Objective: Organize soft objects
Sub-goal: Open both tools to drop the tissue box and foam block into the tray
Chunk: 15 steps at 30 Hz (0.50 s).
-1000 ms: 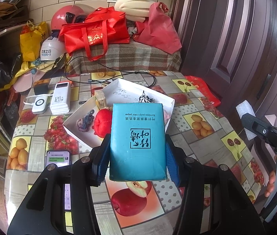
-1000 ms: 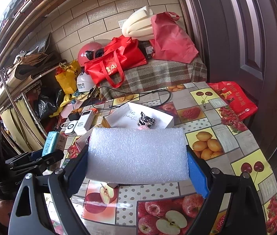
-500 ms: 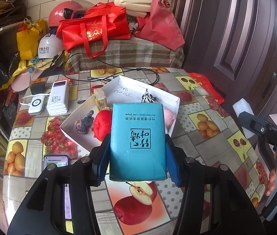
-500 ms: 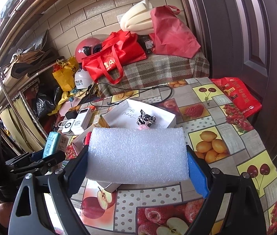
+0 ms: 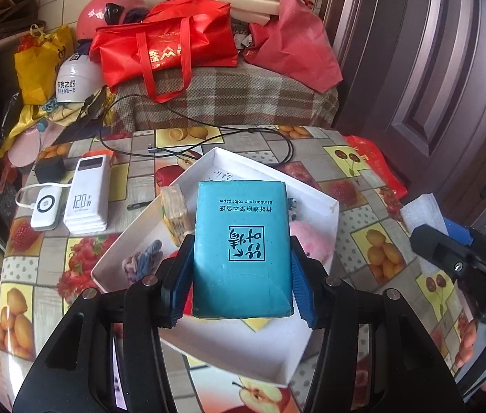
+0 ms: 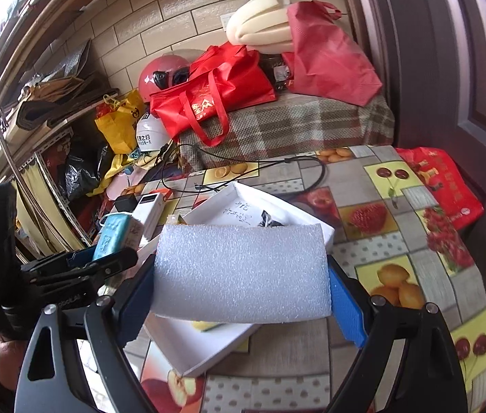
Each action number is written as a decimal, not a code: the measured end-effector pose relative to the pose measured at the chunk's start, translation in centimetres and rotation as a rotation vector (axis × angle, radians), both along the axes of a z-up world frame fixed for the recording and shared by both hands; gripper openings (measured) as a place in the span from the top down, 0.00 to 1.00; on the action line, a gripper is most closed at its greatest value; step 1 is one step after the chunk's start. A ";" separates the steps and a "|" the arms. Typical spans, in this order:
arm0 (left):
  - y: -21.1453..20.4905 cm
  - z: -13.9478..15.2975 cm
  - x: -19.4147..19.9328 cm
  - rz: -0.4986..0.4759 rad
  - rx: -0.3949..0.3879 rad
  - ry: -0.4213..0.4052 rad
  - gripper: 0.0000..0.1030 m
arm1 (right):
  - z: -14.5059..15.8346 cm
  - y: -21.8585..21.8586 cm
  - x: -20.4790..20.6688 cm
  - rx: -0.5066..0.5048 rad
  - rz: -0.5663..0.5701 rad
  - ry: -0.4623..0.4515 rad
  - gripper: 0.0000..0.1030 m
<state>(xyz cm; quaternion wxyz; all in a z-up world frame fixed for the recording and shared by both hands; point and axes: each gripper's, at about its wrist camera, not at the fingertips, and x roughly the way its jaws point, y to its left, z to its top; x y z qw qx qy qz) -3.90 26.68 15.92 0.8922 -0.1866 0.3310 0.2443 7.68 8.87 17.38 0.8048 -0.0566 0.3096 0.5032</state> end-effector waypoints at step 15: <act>5.9 -5.3 5.2 0.068 -0.026 0.130 0.51 | -7.5 8.8 3.6 -0.124 0.020 0.095 0.13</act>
